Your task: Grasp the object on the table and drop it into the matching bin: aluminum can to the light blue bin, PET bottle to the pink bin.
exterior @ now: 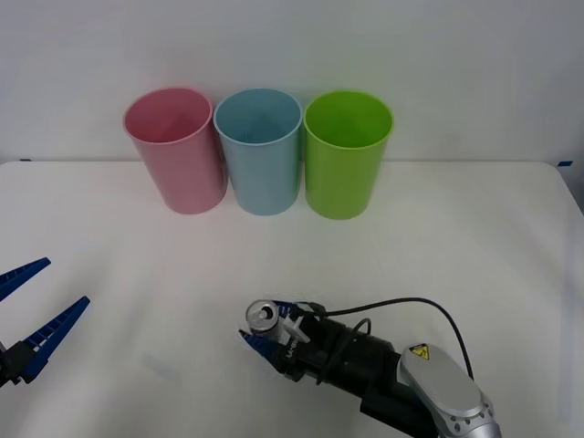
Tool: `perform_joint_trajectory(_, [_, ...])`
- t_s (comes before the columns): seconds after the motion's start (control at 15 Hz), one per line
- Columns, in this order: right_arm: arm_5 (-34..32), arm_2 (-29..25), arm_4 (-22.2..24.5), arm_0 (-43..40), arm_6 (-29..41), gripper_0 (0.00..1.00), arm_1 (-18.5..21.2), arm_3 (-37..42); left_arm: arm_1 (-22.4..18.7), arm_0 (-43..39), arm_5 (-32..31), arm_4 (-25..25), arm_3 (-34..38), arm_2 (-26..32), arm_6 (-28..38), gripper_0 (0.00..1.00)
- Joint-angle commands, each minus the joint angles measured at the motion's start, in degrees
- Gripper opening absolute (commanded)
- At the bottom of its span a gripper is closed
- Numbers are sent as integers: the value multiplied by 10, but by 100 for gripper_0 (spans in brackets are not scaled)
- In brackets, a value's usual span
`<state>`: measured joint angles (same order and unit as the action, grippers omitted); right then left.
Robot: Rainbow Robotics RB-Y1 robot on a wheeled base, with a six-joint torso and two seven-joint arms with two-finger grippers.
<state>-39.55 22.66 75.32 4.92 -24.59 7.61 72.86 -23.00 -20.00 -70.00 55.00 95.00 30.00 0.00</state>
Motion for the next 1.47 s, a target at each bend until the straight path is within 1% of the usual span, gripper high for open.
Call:
perform_joint_trajectory(0.07, [4,1,-1,0,2,0,-1,0,0,0,0,0,0,0,0,100])
perform_joint_trajectory(0.2, [3,1,-6,-1,3,0,-1,4,0,0,0,0,0,0,0,100])
perform_joint_trajectory(0.4, [0,-2,-27,-7,6,0,1,24,0,0,0,0,0,0,0,100])
perform_joint_trajectory(0.53, [1,-8,-39,-20,11,0,9,52,0,0,0,0,0,0,0,100])
perform_joint_trajectory(0.73, [8,-13,-65,-52,24,0,35,116,0,0,0,0,0,0,0,100])
perform_joint_trajectory(0.8, [11,-15,-77,-65,32,0,48,146,0,0,0,0,0,0,0,100])
perform_joint_trajectory(1.0, [25,-19,-79,-93,101,0,77,228,0,0,0,0,0,0,0,100])
perform_joint_trajectory(1.13, [42,-20,-79,-100,134,0,91,269,0,0,0,0,0,0,0,100])
perform_joint_trajectory(1.27, [47,-35,-79,-100,171,0,95,301,0,0,0,0,0,0,0,100])
perform_joint_trajectory(1.47, [59,-56,-79,-87,184,0,94,324,0,0,0,0,0,0,0,100])
